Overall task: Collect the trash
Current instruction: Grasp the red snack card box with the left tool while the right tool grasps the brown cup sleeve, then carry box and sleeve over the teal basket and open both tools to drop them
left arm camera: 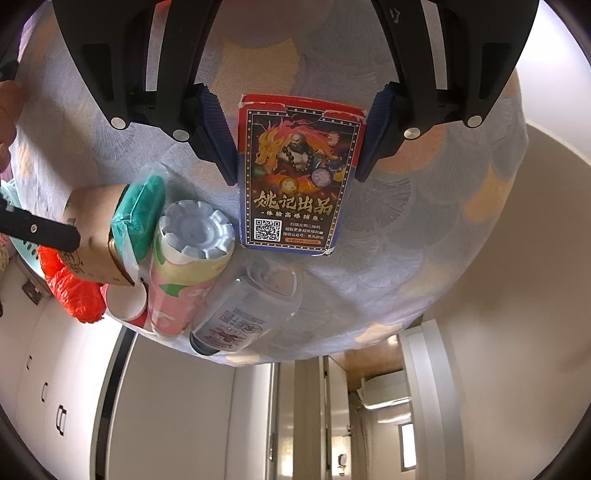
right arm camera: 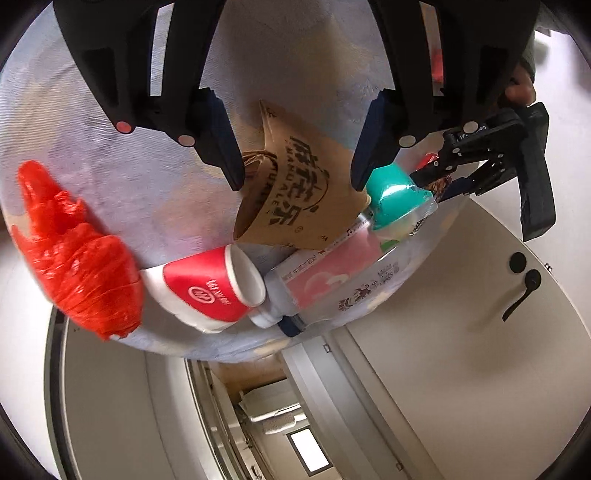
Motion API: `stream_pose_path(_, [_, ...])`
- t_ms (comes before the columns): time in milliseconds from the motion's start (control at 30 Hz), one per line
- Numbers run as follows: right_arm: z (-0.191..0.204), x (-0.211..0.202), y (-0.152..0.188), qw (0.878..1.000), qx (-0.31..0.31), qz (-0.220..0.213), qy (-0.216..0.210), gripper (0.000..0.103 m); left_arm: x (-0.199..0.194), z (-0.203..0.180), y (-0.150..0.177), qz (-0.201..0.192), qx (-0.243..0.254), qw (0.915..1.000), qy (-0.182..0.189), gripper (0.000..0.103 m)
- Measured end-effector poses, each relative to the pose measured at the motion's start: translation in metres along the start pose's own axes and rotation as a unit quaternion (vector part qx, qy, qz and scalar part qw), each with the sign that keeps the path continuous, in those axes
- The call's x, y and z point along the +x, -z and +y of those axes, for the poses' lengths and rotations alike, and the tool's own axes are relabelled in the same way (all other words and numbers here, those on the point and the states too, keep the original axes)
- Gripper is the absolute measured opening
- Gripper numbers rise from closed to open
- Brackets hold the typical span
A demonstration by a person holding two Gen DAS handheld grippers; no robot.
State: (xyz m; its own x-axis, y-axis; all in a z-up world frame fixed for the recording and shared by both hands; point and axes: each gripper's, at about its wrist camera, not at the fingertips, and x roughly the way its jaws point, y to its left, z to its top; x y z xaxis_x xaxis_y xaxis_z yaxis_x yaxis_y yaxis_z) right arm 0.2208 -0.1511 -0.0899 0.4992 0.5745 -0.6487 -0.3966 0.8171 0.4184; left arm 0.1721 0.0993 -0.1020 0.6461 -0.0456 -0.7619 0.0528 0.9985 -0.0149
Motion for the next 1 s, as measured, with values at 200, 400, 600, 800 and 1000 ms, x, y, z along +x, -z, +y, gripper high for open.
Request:
stream_pose_path(200, [0.007,-0.006,0.005,1.0,-0.018,-0.005,-0.02,0.014,-0.008,0.01,0.003,-0.005,-0.031,0.9995,0.001,0.061])
stream_pose_path(400, [0.026,-0.021,0.014,0.998,-0.044,-0.037,-0.009,0.006,-0.027,0.016,0.002,-0.029,-0.056,0.998,0.007,0.061])
stream_pose_path(600, [0.031,-0.051,0.021,0.996,-0.047,-0.075,0.027,0.006,-0.059,0.0,-0.007,-0.065,-0.046,0.9963,0.031,0.061])
stream_pose_path(800, [0.019,-0.09,0.026,0.991,-0.039,-0.114,0.054,0.005,-0.082,-0.038,-0.02,-0.094,-0.024,0.9923,0.077,0.061])
stream_pose_path(1000, [-0.003,-0.134,0.031,0.983,-0.019,-0.159,0.091,0.005,-0.085,-0.094,-0.036,-0.108,0.011,0.9867,0.121,0.061])
